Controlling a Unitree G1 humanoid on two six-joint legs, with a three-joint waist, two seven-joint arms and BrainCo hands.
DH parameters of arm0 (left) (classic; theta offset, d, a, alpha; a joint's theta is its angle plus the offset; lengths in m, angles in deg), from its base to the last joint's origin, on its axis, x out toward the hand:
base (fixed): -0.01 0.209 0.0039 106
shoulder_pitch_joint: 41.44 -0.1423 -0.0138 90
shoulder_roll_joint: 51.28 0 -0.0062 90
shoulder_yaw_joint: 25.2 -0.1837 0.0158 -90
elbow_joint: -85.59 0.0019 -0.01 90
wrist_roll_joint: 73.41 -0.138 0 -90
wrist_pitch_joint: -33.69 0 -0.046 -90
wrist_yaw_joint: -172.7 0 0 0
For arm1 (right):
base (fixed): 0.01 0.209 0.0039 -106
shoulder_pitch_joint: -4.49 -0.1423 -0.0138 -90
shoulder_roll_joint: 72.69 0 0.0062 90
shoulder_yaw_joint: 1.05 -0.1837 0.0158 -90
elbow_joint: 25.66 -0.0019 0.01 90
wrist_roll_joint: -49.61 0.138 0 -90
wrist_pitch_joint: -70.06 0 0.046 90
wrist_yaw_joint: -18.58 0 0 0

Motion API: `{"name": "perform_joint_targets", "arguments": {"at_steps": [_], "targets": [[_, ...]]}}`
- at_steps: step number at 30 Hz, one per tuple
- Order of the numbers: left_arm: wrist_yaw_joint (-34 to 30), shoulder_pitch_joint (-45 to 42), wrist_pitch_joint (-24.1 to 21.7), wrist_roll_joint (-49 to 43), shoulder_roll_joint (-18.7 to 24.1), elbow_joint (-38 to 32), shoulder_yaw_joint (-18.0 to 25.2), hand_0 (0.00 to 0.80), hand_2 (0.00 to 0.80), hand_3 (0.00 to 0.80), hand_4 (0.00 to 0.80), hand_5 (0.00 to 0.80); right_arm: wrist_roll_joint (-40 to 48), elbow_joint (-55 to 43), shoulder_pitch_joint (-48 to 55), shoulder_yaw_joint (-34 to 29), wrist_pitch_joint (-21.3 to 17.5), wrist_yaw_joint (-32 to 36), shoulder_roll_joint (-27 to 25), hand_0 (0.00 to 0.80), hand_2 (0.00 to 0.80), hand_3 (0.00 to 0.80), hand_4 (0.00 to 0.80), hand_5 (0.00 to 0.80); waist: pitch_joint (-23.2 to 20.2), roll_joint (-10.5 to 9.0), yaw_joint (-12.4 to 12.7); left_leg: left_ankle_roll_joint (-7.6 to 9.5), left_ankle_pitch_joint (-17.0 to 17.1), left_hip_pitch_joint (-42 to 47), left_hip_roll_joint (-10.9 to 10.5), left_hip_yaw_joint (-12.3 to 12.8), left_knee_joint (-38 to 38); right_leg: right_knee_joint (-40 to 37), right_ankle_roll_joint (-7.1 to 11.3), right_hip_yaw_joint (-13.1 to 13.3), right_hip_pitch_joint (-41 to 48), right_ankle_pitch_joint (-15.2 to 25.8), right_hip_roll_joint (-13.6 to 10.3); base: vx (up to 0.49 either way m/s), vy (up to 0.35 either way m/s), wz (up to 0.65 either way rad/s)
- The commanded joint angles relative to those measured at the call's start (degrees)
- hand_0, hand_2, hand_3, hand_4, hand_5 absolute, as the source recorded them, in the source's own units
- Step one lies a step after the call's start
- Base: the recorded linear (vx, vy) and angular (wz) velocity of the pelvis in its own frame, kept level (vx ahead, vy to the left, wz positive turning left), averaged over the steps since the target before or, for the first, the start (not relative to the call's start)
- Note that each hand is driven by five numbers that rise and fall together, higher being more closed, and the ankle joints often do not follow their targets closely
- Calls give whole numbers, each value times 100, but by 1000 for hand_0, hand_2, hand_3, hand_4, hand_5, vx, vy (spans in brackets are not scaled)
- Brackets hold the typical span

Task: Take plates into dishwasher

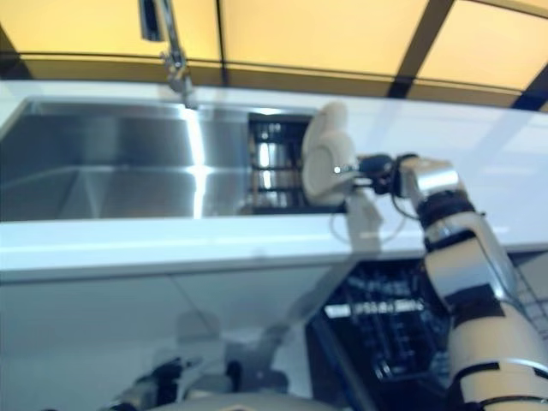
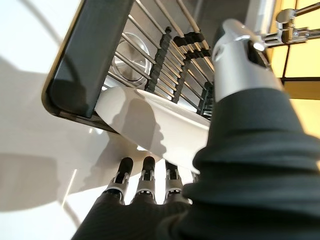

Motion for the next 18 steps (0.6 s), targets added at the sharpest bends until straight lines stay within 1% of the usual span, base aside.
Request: {"name": "perform_joint_targets", "arguments": {"at_steps": [1,4,5,6,7,18], "targets": [[68,235,-186,253,-40,237,-359,0,0,0,0,0,-19,364,-826,406,-8,36,114,0,0,0,0,0,47,-173,227,-302,-319,158,311,-60,-15,30,650,-172,-415,766,-776,0,0,0],[108,226,-191,328,-60,215,-384,0,0,0,0,0,53,301,-872,426,30,-24,210,0,0,0,0,0,55,-164,237,-304,-306,154,304,-72,-15,37,646,-167,-416,769,-780,-1,23,1],[119,225,-191,347,-70,207,-388,0,0,0,0,0,77,268,-874,436,35,-69,258,254,254,254,254,254,57,-157,242,-305,-305,153,301,-76,-15,37,646,-169,-412,767,-783,0,32,0],[121,225,-194,359,-74,208,-384,0,0,0,0,0,65,257,-888,445,33,-103,283,590,590,590,590,590,53,-153,247,-304,-307,150,300,-81,-15,37,645,-171,-414,764,-784,0,31,1],[127,230,-196,375,-77,209,-377,0,0,0,0,0,10,245,-893,450,21,-133,305,800,800,800,800,800,53,-149,249,-302,-308,149,296,-86,-15,38,644,-171,-414,761,-785,0,0,0],[165,243,-239,442,-126,209,-390,0,0,0,0,0,-415,401,-949,574,98,-274,416,800,800,800,800,800,81,-121,291,-297,-307,145,285,-119,-15,50,641,-184,-420,759,-798,1,7,6]]}}
